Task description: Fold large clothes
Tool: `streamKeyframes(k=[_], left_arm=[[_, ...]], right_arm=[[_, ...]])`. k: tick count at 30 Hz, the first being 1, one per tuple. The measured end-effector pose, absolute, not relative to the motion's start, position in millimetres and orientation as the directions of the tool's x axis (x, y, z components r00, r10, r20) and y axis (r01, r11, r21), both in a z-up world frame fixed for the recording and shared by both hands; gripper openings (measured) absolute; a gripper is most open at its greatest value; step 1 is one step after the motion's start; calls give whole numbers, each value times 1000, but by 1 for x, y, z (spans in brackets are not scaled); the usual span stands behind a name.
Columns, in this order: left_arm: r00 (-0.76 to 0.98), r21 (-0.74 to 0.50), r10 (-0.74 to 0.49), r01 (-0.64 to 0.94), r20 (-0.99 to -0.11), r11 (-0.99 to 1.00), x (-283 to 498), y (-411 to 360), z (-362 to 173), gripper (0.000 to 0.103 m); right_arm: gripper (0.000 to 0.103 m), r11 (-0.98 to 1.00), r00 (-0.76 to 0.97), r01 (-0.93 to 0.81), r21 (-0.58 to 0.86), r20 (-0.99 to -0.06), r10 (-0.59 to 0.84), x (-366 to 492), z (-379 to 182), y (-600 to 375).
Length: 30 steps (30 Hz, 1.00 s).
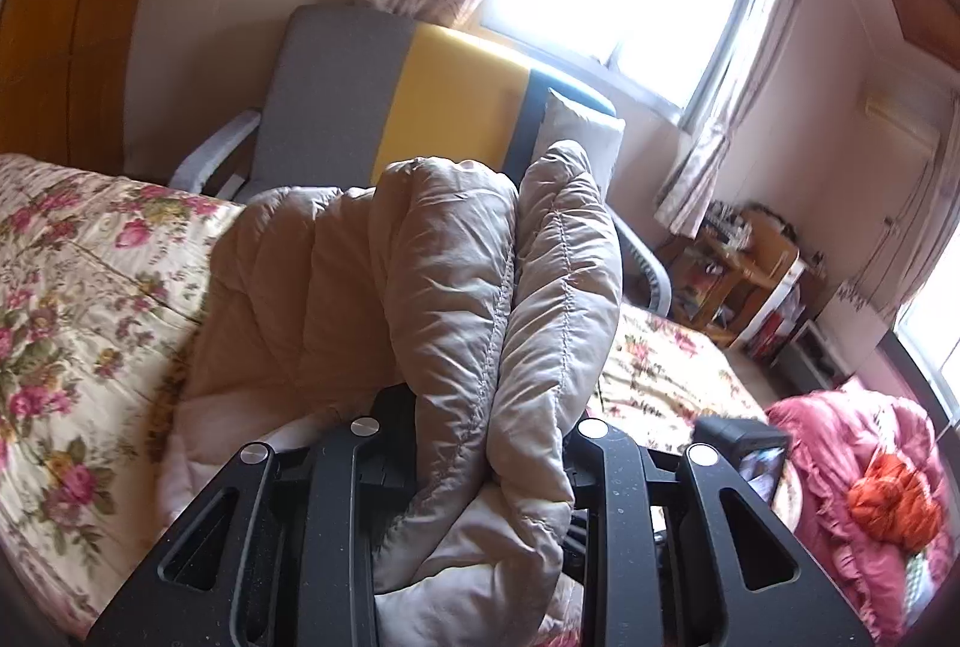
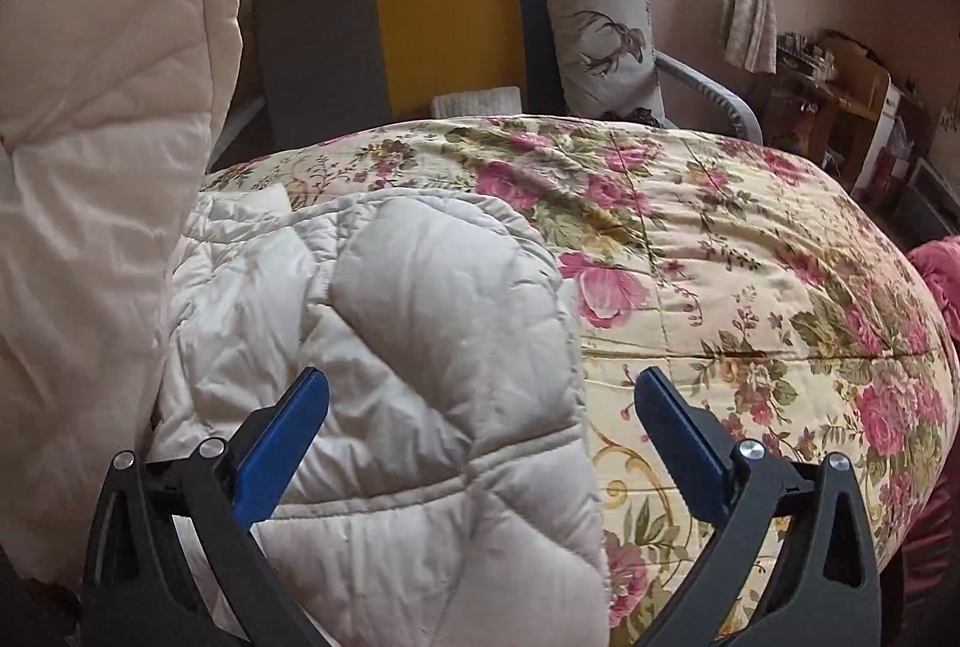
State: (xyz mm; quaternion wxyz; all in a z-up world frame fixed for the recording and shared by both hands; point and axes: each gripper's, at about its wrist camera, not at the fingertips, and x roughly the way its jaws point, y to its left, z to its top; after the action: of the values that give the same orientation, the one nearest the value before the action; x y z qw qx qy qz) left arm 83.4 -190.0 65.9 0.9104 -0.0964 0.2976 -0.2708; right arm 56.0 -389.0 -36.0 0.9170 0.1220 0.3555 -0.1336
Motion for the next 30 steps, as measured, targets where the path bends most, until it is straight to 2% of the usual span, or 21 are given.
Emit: streamKeyframes(k=[5, 9, 12, 14, 19, 21, 23, 26, 30], left_arm=[[660, -259, -539, 480, -523, 838, 84, -231, 37, 26], [673, -213, -544, 513, -502, 831, 76, -243, 17, 29], [707, -138, -538, 542, -458, 829, 64, -251, 3, 32], [723, -91, -532, 553, -440, 828, 59, -256, -5, 35], [746, 14, -510, 570, -428, 821, 49, -276, -19, 39], [750, 32, -507, 572, -425, 820, 48, -278, -21, 39], [754, 48, -505, 575, -421, 817, 46, -279, -23, 39], [749, 69, -514, 590, -418, 804, 40, -285, -27, 46], [723, 79, -547, 630, -421, 772, 39, -283, -26, 54]], right_arm=[[101, 931, 748, 297, 213, -658, -88, 48, -38, -395], [101, 895, 731, 414, 170, -648, -215, 38, -32, -421], [101, 860, 766, 440, 258, -607, -210, 22, -19, -446], [101, 849, 799, 404, 340, -584, -146, 15, -7, -455], [101, 830, 835, 181, 528, -528, 154, 29, 26, -452], [101, 842, 796, 107, 528, -553, 245, 47, 35, -440], [101, 870, 729, 79, 487, -623, 283, 69, 38, -426], [101, 907, 649, 69, 415, -709, 276, 93, 32, -405], [101, 920, 621, 95, 381, -745, 244, 99, 18, -399]])
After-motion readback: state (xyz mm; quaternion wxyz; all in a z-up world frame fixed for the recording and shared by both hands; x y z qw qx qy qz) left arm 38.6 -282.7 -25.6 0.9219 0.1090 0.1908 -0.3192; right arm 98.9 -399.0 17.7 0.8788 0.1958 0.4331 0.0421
